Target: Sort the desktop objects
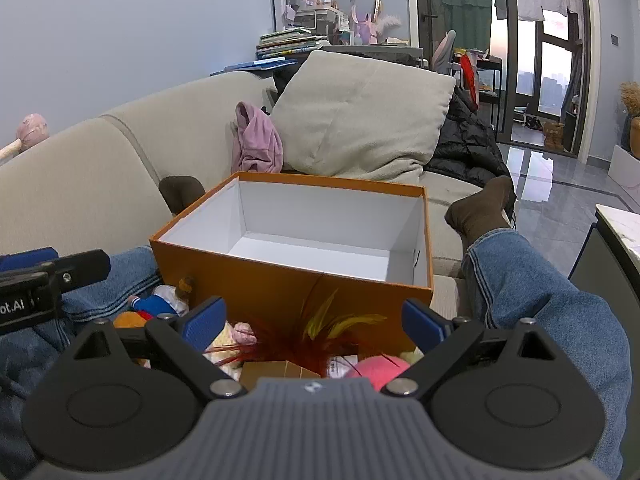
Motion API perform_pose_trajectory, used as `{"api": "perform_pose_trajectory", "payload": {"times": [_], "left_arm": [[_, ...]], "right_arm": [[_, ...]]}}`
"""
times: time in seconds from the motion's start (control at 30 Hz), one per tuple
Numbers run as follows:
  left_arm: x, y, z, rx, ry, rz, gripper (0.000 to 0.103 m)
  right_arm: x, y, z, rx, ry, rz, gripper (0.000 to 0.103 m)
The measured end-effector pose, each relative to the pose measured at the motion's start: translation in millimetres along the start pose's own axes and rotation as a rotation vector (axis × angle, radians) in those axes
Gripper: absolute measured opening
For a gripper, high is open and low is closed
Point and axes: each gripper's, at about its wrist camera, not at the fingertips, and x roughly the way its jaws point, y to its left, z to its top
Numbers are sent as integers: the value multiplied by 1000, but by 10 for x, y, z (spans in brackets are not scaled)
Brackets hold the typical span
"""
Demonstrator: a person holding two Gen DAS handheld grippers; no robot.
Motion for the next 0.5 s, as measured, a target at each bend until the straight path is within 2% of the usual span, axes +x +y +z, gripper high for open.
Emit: {"api": "perform_pose_trajectory", "payload": {"times": [0.5], "left_arm": [[53,7,-14,-3,58,10,86]], "right_arm": [[49,24,-5,-12,15,3,95]]}}
